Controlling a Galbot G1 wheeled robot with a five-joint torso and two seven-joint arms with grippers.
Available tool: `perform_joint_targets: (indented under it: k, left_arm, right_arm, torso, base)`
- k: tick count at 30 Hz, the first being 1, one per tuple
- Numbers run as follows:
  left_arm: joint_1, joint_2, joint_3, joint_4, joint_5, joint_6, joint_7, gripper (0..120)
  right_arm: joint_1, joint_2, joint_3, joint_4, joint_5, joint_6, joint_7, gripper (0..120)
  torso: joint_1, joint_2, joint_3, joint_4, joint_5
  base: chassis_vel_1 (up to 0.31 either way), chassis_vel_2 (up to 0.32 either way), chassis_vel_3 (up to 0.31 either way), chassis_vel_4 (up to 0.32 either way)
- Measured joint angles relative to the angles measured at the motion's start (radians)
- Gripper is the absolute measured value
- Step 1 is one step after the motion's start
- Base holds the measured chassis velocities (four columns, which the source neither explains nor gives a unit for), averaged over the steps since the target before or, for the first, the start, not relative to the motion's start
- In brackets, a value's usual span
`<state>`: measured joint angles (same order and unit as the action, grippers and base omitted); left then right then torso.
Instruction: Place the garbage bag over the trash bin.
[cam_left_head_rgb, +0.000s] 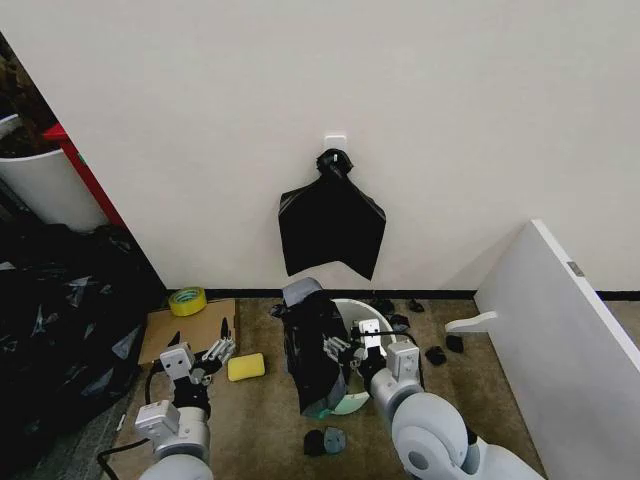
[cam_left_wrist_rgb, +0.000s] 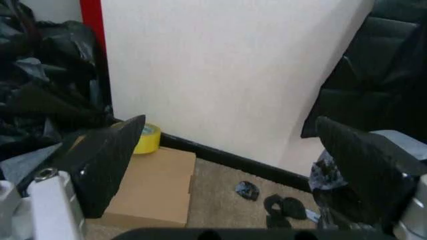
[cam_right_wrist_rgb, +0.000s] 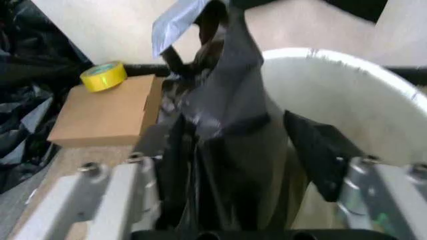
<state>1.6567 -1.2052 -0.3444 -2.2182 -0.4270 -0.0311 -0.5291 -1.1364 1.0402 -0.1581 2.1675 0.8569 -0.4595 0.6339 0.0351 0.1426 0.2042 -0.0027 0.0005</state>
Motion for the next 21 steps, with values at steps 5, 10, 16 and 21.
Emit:
perform_joint_targets:
  k: [5, 10, 16, 21]
  left_arm:
    - [-0.007, 0.004, 0.017, 0.003, 0.003, 0.006, 0.001, 100]
    - [-0.020, 0.026, 0.031, 0.010, -0.010, 0.012, 0.011, 100]
    - [-0.063, 0.079, 0.064, 0.049, -0.070, 0.012, 0.064, 100]
    - [-0.098, 0.098, 0.091, 0.082, -0.107, 0.019, 0.092, 100]
  right_arm:
    - [-0.010, 0.011, 0.004, -0.004, -0.002, 0.007, -0.003, 36]
    - [-0.017, 0.021, 0.005, -0.026, -0.030, 0.028, -0.008, 20]
    - [-0.027, 0.032, 0.024, -0.040, -0.016, 0.082, -0.011, 0]
    - [-0.045, 0.037, 0.064, -0.045, 0.019, 0.103, 0.009, 0]
  torso:
    - [0.000, 0.000, 0.000, 0.0001, 0.0000]
    - [0.000, 0.000, 0.000, 0.0001, 0.0000]
    - [0.000, 0.000, 0.000, 0.0001, 0.0000]
    - [0.000, 0.000, 0.000, 0.0002, -0.0001]
  base:
    - [0.000, 0.000, 0.000, 0.000]
    - [0.000, 0.000, 0.000, 0.000]
    - [0.000, 0.000, 0.000, 0.000]
    - [0.000, 0.000, 0.000, 0.000]
